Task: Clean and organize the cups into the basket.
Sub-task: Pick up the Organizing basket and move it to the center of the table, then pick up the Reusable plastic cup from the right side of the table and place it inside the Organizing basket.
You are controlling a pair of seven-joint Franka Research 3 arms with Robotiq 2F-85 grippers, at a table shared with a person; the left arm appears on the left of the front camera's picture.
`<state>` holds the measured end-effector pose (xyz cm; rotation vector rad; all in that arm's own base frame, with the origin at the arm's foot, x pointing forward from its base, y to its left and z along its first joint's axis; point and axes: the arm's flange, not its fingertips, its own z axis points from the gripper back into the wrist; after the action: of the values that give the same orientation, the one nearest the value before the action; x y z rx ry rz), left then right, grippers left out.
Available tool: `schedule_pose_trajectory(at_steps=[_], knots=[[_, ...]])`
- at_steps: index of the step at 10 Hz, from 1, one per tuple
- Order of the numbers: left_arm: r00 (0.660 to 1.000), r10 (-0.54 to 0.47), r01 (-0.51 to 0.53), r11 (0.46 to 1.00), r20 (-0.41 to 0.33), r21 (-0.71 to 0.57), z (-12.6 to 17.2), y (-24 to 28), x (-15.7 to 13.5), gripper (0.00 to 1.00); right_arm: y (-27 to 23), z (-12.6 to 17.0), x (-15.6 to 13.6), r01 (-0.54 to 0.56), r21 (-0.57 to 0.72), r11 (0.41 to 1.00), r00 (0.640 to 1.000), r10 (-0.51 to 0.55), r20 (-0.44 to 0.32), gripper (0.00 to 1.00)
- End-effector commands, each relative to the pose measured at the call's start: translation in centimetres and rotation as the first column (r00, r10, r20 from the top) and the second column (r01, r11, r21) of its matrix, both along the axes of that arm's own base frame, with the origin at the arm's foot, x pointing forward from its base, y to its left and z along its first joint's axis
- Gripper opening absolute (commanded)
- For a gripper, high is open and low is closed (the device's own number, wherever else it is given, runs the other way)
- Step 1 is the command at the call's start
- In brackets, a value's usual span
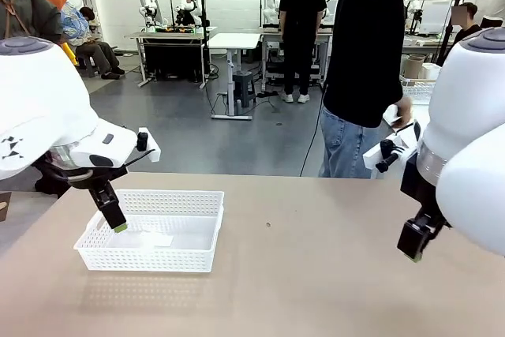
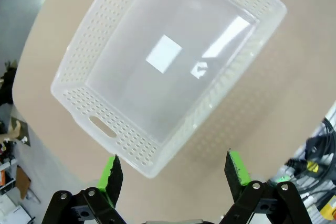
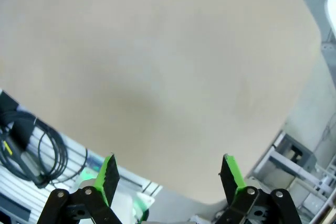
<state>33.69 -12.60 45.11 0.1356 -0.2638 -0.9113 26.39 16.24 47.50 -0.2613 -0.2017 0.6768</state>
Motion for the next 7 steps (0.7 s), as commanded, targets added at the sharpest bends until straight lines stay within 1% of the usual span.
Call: schedule_pose_trajectory(at_steps=[1,2,3,4,6,7], knots=[[0.997,0.072,-0.073,0.997,0.021,0.031,-9.0,5.8,-14.2,1.00,-5.9,-10.5,-10.2,0.014,0.026,1.000,1.000,-0.015,0.015,1.00],[0.994,0.105,-0.106,0.994,0.019,0.037,-9.8,6.0,-15.2,1.00,-6.4,-10.8,-10.6,-0.002,0.077,0.997,1.000,0.002,0.009,1.00],[0.971,0.185,-0.202,0.973,0.150,0.109,-10.4,5.7,-15.4,1.00,0.3,0.6,-1.3,0.000,-0.006,1.000,1.000,0.000,-0.005,1.00],[0.999,0.050,-0.050,0.998,-0.022,0.024,1.3,0.5,-1.6,1.00,0.3,0.6,-1.3,0.000,-0.006,1.000,1.000,0.000,-0.005,1.00],[0.999,0.050,-0.050,0.998,-0.022,0.024,1.3,0.5,-1.6,1.00,0.3,0.6,-1.3,0.000,-0.006,1.000,1.000,0.000,-0.005,1.00],[0.995,0.096,-0.097,0.994,0.018,0.048,2.0,0.4,-2.1,1.00,0.5,0.9,-2.0,-0.008,0.002,1.000,1.000,0.008,-0.010,1.00]])
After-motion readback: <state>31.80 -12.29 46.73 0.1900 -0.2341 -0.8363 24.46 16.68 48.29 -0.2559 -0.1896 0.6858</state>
